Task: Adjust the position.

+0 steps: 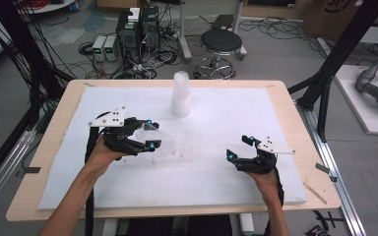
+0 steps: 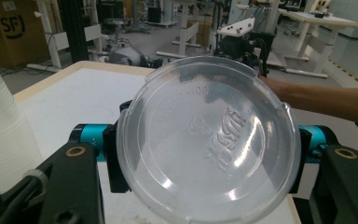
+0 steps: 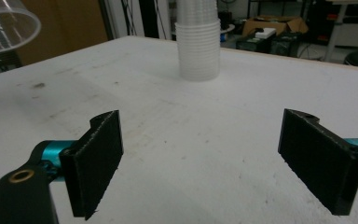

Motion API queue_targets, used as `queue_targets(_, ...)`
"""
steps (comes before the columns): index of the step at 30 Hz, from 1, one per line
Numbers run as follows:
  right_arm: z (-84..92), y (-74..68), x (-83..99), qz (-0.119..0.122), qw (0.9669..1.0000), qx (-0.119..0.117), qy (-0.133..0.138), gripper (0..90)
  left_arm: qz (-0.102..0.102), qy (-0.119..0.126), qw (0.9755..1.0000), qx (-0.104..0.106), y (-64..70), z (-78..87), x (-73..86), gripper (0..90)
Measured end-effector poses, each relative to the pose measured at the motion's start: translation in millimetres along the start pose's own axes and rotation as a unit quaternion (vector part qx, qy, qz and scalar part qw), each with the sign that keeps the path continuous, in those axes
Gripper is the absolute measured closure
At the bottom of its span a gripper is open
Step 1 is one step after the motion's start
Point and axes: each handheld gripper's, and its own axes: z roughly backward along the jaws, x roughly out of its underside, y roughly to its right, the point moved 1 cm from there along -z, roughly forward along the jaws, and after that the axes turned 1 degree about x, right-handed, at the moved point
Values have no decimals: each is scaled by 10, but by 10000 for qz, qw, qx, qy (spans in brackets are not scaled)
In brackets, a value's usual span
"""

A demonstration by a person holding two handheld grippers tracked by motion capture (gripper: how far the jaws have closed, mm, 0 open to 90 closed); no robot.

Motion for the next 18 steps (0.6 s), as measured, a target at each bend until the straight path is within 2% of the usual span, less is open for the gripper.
queue_targets(4,13,-47,-85,76,9993,-352,95,138,1,42,10000,59,17,-20,-2,376)
queue_targets(7,7,-114,-175,182,9971,-716,164,138,-4,108,9999,122,36,-34,-14,377)
queue_targets(11,-23,-233,-312,396,9922,-1164,192,138,-17,159,9997,202,61,-52,-28,377)
queue_targets(18,-126,-406,-501,610,9818,-1781,256,138,-31,166,9993,340,82,-88,-37,378)
